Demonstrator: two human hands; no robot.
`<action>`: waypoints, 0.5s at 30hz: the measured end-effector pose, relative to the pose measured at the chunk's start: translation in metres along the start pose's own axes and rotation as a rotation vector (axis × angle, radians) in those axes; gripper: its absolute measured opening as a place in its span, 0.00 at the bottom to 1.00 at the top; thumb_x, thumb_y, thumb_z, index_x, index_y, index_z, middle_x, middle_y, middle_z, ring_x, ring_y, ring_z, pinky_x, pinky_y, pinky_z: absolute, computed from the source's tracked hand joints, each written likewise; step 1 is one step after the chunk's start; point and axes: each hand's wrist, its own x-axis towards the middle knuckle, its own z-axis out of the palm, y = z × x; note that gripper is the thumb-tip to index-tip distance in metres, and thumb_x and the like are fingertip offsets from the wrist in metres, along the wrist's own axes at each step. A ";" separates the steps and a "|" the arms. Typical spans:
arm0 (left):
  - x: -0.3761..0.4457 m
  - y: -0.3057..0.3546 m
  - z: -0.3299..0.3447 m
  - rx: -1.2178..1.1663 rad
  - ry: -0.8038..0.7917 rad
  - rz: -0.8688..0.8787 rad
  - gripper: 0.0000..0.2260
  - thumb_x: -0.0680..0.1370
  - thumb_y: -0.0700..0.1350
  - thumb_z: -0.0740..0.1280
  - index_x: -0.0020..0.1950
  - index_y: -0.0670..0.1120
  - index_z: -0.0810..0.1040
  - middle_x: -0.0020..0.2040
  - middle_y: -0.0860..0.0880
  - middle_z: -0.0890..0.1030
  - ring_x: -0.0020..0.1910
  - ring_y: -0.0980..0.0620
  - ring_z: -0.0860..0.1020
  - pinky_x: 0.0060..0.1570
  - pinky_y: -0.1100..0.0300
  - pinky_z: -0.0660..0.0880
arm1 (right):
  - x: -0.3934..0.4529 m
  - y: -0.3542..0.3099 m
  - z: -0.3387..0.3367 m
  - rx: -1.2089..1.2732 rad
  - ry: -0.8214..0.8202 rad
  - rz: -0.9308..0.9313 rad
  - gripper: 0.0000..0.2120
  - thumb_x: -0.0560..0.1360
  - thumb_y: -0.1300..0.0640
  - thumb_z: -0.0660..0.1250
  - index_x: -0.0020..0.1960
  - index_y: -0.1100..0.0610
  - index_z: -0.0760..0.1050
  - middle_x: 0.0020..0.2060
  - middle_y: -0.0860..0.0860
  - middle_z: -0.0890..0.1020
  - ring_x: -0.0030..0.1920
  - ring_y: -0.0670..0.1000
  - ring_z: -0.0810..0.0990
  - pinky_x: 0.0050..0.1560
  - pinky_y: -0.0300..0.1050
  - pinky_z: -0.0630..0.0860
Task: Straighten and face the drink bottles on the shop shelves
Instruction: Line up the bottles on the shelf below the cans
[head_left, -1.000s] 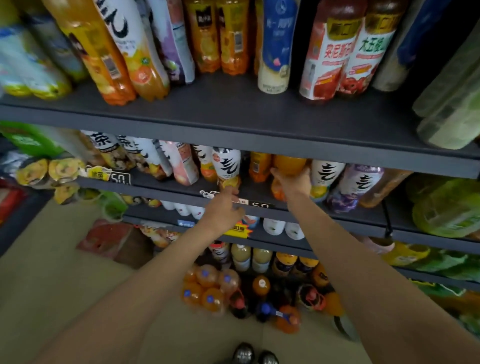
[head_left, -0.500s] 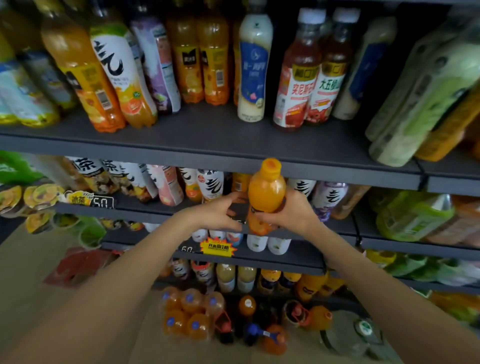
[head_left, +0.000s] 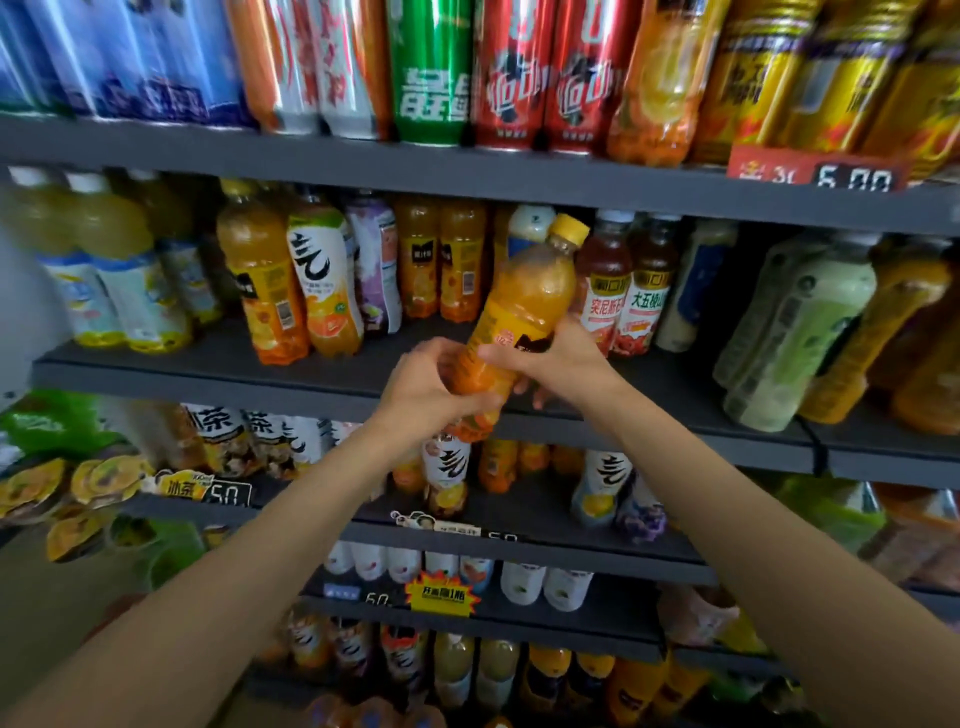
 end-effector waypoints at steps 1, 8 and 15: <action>0.005 -0.004 -0.006 0.051 0.042 0.064 0.25 0.65 0.47 0.78 0.58 0.44 0.74 0.52 0.47 0.78 0.53 0.50 0.77 0.54 0.54 0.75 | 0.007 -0.004 0.008 -0.005 0.038 0.016 0.15 0.67 0.51 0.76 0.45 0.56 0.72 0.32 0.51 0.80 0.28 0.47 0.77 0.24 0.40 0.72; 0.044 -0.053 -0.083 0.437 0.034 0.289 0.24 0.74 0.45 0.70 0.68 0.44 0.69 0.62 0.45 0.72 0.62 0.47 0.71 0.58 0.57 0.68 | 0.077 -0.018 0.082 -0.370 0.322 0.027 0.32 0.63 0.46 0.77 0.59 0.60 0.70 0.51 0.56 0.80 0.51 0.57 0.80 0.48 0.53 0.78; 0.059 -0.119 -0.156 0.269 0.385 0.184 0.18 0.70 0.39 0.72 0.58 0.41 0.72 0.55 0.43 0.73 0.55 0.43 0.74 0.54 0.47 0.73 | 0.152 -0.022 0.123 -0.472 0.490 0.192 0.34 0.68 0.44 0.73 0.65 0.62 0.65 0.58 0.58 0.77 0.58 0.61 0.77 0.52 0.51 0.74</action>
